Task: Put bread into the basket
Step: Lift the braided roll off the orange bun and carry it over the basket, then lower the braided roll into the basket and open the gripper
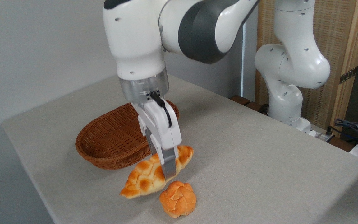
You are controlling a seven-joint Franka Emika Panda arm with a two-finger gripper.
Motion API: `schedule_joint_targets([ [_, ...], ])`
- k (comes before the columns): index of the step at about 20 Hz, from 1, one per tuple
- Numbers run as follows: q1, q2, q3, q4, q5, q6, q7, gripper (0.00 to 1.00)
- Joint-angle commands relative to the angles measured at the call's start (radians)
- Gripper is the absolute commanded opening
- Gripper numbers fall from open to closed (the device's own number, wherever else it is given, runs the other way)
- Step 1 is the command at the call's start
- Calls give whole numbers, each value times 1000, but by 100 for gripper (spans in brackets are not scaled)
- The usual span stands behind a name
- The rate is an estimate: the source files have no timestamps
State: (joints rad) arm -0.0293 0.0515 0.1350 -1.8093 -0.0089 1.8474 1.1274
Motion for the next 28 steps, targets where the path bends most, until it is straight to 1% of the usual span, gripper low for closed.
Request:
schedule_joint_targets([
  [1,-9,-36,-46,33,-31,-92,-67,51],
  [4,-9,-35,-124,116,-57,-151,-237,53],
  [6,-9,-35,-185,128,-75,-159,-331,56],
  [9,-9,-33,-285,130,-79,-154,-501,56],
  [10,-9,-25,-323,128,-75,-151,-549,56],
  [12,-9,2,-395,127,-68,-145,-604,56],
  [13,-9,22,-422,127,-57,-136,-615,56],
  [15,-9,77,-448,125,-42,-110,-621,59],
  [16,-11,100,-472,125,-23,-102,-632,59],
  [17,-9,123,-495,125,16,-96,-658,62],
  [18,-11,136,-508,125,59,-82,-691,72],
  [19,-11,140,-512,125,75,-71,-716,74],
  [20,-11,140,-512,125,75,-65,-718,78],
  [21,-11,140,-512,125,78,-65,-721,96],
  [22,-11,140,-512,125,79,-65,-722,100],
  [28,-9,139,-512,125,81,-65,-721,100],
])
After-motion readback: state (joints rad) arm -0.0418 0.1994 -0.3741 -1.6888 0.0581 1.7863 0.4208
